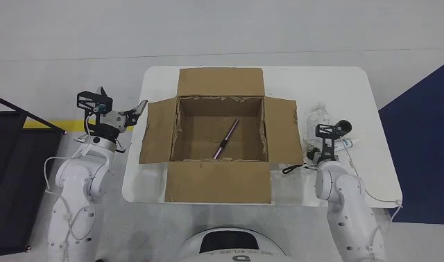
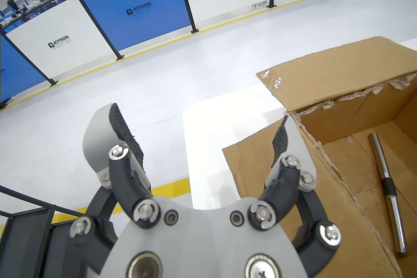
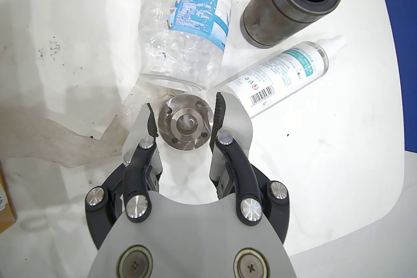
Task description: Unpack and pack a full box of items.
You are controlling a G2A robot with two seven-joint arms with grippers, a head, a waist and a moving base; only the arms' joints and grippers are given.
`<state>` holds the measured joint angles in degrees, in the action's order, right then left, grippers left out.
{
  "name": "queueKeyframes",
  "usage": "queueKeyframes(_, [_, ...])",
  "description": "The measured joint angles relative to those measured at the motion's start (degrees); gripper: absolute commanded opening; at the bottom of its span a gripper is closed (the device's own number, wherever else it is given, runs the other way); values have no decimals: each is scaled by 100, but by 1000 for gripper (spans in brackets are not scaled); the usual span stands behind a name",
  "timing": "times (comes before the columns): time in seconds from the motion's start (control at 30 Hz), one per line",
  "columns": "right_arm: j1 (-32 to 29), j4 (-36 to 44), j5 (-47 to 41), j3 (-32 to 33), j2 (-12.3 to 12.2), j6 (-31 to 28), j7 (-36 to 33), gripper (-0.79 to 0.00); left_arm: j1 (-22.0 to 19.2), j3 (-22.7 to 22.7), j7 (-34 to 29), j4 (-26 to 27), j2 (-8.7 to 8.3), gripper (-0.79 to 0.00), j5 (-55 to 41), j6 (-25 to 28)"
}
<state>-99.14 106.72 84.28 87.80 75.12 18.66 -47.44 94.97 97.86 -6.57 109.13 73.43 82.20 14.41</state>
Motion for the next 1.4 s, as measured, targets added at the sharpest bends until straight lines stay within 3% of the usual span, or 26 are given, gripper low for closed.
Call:
queueKeyframes(0.27, [166, -163, 366, -162, 25, 108, -296, -499, 0, 0, 0, 0, 0, 0, 0, 0])
queueKeyframes(0.37, [203, -227, 544, -190, 36, 235, -400, -619, 0, 0, 0, 0, 0, 0, 0, 0])
queueKeyframes(0.43, [227, -265, 671, -229, 44, 301, -479, -785, 0, 0, 0, 0, 0, 0, 0, 0])
queueKeyframes(0.83, [16, 50, 835, -195, 84, 339, -581, -785, 0, 0, 0, 0, 0, 0, 0, 0])
queueKeyframes(1.07, [-560, 727, -382, 394, 96, 67, 52, -785, 0, 0, 0, 0, 0, 0, 0, 0])
queueKeyframes(1.4, [-633, 609, -1551, 933, 103, -268, 320, -785, 0, 0, 0, 0, 0, 0, 0, 0])
